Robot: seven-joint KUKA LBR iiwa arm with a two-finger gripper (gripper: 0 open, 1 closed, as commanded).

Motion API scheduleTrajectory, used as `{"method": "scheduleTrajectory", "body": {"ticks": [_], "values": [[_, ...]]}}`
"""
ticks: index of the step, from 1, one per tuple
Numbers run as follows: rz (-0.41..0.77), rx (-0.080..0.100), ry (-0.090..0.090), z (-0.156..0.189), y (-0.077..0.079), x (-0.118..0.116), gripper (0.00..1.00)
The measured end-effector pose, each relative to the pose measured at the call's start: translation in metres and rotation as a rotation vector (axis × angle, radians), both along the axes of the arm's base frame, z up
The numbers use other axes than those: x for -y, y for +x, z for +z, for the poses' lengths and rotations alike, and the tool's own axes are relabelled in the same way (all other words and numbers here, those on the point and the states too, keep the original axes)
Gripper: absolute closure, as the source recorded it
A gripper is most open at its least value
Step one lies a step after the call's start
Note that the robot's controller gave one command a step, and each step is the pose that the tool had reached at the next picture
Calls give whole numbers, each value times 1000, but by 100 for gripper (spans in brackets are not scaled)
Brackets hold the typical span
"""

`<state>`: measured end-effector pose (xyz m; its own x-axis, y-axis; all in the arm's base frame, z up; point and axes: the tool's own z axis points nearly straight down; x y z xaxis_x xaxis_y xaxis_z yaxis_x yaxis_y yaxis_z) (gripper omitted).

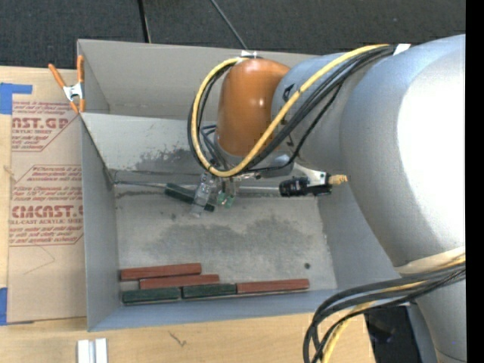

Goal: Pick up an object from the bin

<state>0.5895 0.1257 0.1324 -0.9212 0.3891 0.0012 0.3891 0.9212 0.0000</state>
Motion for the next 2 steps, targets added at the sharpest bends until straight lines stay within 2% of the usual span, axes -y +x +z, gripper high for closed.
{"method": "scheduleTrajectory", "body": {"ticks": [2], "values": [[0, 4, 1, 21, 1, 0, 100]]}}
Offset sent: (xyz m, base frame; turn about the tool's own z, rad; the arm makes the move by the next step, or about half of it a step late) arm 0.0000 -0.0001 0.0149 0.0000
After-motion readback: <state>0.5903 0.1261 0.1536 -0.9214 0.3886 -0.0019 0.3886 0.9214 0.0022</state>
